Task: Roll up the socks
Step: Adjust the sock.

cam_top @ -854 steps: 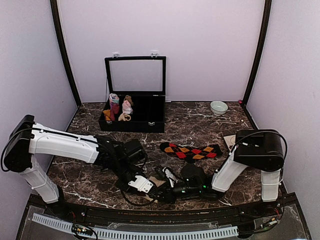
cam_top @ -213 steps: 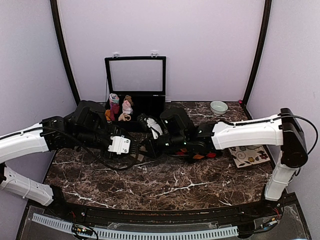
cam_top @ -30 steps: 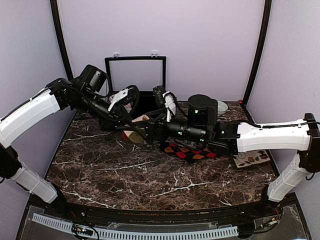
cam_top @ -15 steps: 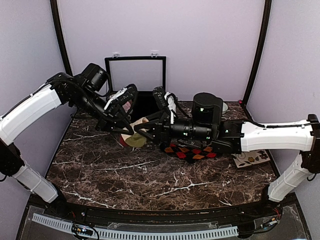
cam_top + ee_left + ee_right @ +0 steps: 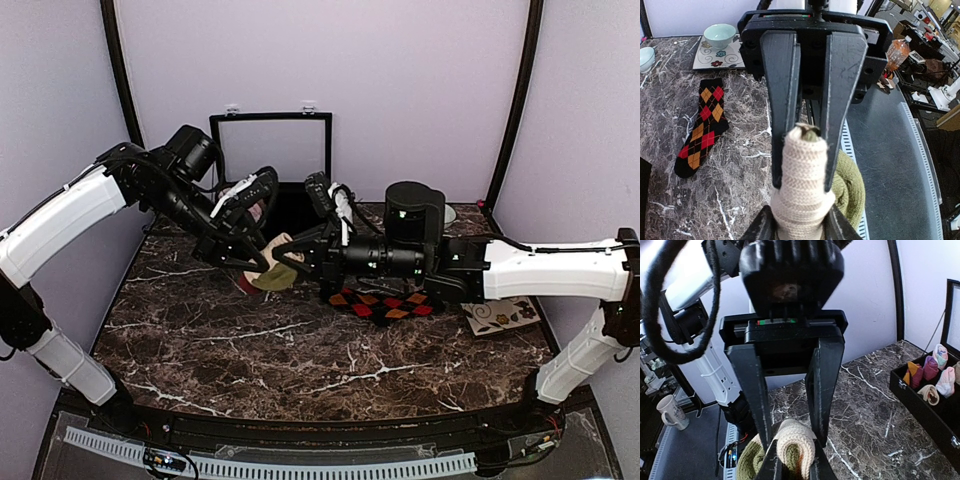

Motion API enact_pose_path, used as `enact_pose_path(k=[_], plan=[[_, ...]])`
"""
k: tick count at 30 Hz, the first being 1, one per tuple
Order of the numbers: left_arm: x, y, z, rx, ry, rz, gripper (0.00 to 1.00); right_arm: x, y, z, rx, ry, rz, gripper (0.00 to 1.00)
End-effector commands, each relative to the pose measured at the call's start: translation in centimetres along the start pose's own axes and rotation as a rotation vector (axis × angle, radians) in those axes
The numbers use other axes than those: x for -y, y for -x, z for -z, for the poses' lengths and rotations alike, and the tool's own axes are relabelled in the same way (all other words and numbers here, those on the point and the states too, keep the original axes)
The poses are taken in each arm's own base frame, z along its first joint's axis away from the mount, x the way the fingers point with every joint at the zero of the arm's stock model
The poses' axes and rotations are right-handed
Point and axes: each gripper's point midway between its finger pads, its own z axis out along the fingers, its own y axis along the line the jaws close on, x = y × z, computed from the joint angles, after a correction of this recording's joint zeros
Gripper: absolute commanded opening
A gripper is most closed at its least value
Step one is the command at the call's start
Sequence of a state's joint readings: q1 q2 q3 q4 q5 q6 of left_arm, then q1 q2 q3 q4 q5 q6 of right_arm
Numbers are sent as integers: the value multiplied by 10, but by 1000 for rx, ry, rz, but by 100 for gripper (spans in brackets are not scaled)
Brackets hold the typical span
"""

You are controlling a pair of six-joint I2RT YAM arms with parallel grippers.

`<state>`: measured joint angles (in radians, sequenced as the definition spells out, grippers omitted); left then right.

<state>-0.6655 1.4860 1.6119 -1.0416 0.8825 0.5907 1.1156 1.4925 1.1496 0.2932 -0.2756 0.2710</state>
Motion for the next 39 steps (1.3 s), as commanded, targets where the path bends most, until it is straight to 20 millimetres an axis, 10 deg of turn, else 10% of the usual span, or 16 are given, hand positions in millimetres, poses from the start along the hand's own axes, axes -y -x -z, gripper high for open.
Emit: enact_pose_path(k=[1,21,32,39], plan=[[-4,16,12,56,97,-32,41,14,17,0,70,-115,22,0],[-4,-12,8,22,168,-136,54,11,25,-19,122,-379,226,0],[-47,-21,13,-55,491,-242,52,23,13,-32,159,-424,7,0],[-70,-37,7,-179,652,-315,27,19,17,-40,200,-369,-147,0]])
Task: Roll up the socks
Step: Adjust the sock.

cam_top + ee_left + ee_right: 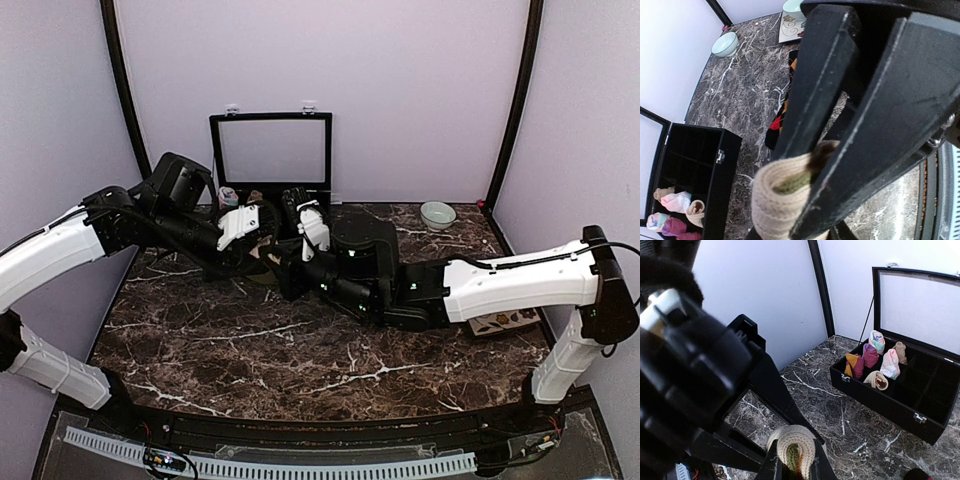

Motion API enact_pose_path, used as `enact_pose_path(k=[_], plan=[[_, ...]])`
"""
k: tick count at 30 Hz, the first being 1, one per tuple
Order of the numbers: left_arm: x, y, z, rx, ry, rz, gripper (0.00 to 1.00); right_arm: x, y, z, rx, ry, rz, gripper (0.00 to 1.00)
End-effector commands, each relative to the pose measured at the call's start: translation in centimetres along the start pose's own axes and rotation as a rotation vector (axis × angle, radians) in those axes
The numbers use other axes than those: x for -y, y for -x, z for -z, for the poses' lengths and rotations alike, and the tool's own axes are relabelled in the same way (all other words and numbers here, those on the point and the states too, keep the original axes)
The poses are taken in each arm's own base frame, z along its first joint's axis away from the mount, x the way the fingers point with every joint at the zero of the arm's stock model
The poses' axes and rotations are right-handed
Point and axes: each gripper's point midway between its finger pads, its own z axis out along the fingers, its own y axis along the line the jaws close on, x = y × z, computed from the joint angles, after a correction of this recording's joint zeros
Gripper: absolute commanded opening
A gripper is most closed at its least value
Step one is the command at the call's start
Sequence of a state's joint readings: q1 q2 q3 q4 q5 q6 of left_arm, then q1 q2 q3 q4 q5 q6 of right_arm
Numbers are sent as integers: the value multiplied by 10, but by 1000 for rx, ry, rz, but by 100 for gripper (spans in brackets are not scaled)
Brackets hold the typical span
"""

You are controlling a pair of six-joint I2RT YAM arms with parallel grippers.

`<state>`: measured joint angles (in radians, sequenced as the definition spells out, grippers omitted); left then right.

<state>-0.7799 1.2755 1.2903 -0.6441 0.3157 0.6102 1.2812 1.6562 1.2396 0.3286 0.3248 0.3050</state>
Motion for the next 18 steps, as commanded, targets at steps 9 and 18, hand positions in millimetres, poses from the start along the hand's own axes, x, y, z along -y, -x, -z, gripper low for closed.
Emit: enact_pose_path(k=[9,18], plan=[[-37,-15,-2,-77,260,-63,36,-21,37,-4,78,114,-337,0],[-13,4,8,3,85,-15,0,-24,34,7,57,176,-310,43]])
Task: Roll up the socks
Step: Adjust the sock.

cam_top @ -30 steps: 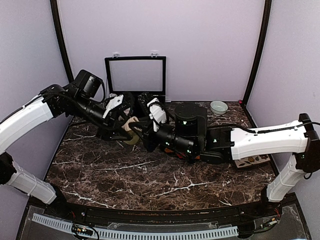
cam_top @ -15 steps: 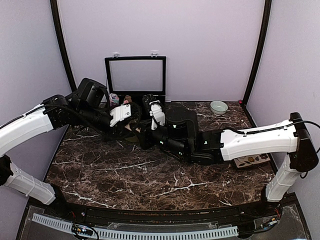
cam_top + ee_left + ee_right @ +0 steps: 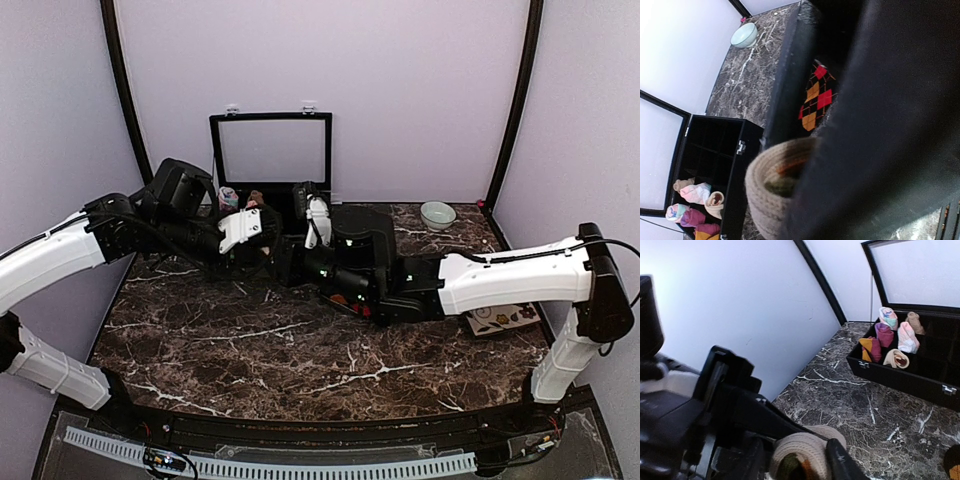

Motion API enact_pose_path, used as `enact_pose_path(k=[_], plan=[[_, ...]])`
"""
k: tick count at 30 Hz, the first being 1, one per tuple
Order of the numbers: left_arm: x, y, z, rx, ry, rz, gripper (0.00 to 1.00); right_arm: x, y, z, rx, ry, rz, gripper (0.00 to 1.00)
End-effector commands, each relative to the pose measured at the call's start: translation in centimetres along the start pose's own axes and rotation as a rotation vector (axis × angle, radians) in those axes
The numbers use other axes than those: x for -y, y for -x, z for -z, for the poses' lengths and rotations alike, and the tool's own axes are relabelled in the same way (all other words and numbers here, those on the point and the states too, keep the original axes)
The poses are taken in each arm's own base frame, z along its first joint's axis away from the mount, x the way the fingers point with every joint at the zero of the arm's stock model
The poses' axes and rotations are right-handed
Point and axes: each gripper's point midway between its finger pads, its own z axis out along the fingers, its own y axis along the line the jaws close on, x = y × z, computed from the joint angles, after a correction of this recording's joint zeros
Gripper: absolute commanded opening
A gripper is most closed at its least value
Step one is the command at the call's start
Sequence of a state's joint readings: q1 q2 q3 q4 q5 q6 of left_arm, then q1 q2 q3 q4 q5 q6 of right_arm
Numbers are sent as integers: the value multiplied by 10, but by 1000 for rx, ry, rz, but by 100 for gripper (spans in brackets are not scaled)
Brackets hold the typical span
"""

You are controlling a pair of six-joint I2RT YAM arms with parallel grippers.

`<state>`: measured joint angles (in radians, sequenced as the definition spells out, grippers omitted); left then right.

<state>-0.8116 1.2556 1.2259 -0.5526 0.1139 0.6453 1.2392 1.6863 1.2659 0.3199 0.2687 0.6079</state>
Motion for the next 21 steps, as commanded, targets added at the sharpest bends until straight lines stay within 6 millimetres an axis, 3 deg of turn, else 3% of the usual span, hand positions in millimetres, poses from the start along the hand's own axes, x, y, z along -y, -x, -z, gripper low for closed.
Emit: enact_pose_path(k=[1,5,8,10,13,16,21], plan=[[12,23,20,97,-148,74,0,-45,24,23,53,185,30,51],[48,40,37,151,-416,142,0,-41,16,30,7,173,195,54],[66,49,48,184,-564,164,0,-46,16,42,-6,225,270,47],[73,58,59,211,-648,172,0,-56,22,54,14,313,278,40],[81,64,69,228,-736,171,0,-55,19,68,0,399,274,31],[83,68,73,231,-785,178,0,-64,19,78,-33,476,278,30],[84,77,80,254,-837,197,0,-62,10,76,-102,476,285,33]])
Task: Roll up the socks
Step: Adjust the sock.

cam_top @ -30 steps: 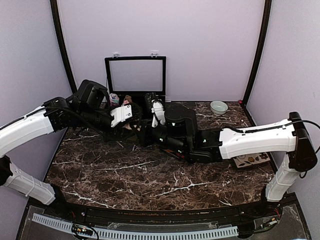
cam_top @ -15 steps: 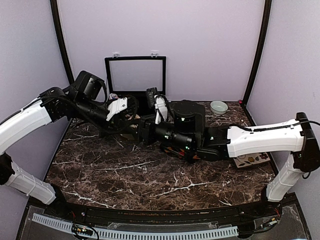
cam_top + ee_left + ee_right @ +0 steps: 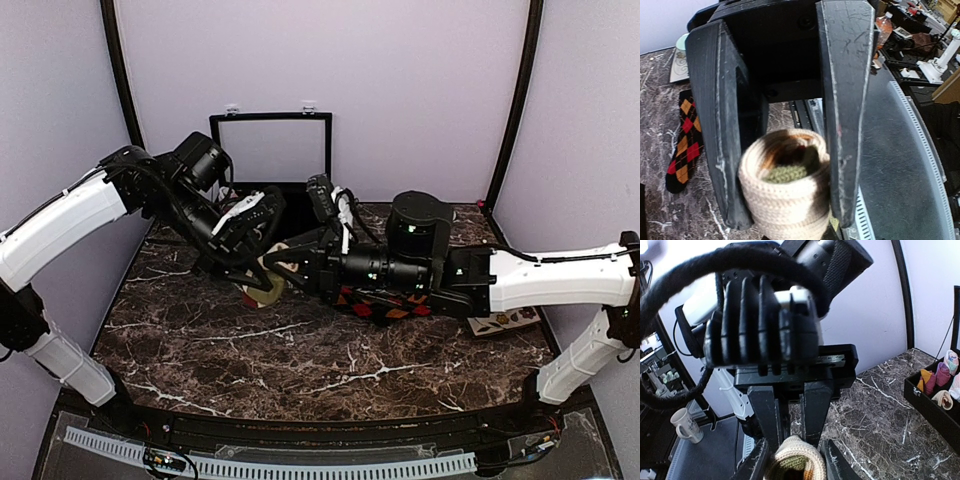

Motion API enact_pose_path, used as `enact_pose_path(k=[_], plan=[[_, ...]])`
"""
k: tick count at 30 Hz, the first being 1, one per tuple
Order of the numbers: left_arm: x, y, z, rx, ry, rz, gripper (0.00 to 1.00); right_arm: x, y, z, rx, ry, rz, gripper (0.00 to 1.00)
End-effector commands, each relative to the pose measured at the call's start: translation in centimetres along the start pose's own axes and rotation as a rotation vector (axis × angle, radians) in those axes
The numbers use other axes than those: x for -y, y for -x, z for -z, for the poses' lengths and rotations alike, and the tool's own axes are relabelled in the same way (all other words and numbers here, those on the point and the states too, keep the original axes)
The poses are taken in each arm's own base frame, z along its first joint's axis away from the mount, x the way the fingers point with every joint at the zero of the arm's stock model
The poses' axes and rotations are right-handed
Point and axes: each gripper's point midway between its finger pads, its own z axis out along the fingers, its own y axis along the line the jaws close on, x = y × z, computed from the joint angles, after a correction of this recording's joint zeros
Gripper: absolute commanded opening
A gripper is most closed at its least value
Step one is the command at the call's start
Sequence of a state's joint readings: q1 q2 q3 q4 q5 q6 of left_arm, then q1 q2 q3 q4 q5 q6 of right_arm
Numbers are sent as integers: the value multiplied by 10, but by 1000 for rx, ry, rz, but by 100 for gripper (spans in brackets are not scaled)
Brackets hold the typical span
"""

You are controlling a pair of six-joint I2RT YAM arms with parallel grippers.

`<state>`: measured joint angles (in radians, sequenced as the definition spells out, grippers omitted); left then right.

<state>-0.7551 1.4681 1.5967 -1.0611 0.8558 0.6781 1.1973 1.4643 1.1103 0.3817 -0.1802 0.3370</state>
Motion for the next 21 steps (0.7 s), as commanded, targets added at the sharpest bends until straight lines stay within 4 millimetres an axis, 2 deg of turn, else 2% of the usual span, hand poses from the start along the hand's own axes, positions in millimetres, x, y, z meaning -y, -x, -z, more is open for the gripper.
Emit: enact_pose_path(k=[1,3,4,6,7,10,11,15,18,21], plan=[[28,16,13,59,-116,18,0,-9,-1,2,-51,68,14,34],[29,18,13,62,-128,19,0,-9,-11,1,-91,87,3,31],[29,19,13,61,-126,18,0,-13,-1,-1,-83,104,7,24],[25,19,13,50,-108,19,0,-11,-1,0,-95,100,9,0],[20,18,13,41,-85,21,5,-8,-2,1,-98,84,7,0],[1,14,12,13,20,28,33,6,5,7,-76,-8,25,0],[-2,13,13,12,44,22,39,9,6,8,-75,-30,35,0],[8,10,14,34,25,0,52,18,11,11,-64,-92,76,0],[16,7,13,41,2,-10,54,20,14,10,-62,-103,94,0],[9,-2,8,27,34,7,54,17,20,3,-32,-97,94,0]])
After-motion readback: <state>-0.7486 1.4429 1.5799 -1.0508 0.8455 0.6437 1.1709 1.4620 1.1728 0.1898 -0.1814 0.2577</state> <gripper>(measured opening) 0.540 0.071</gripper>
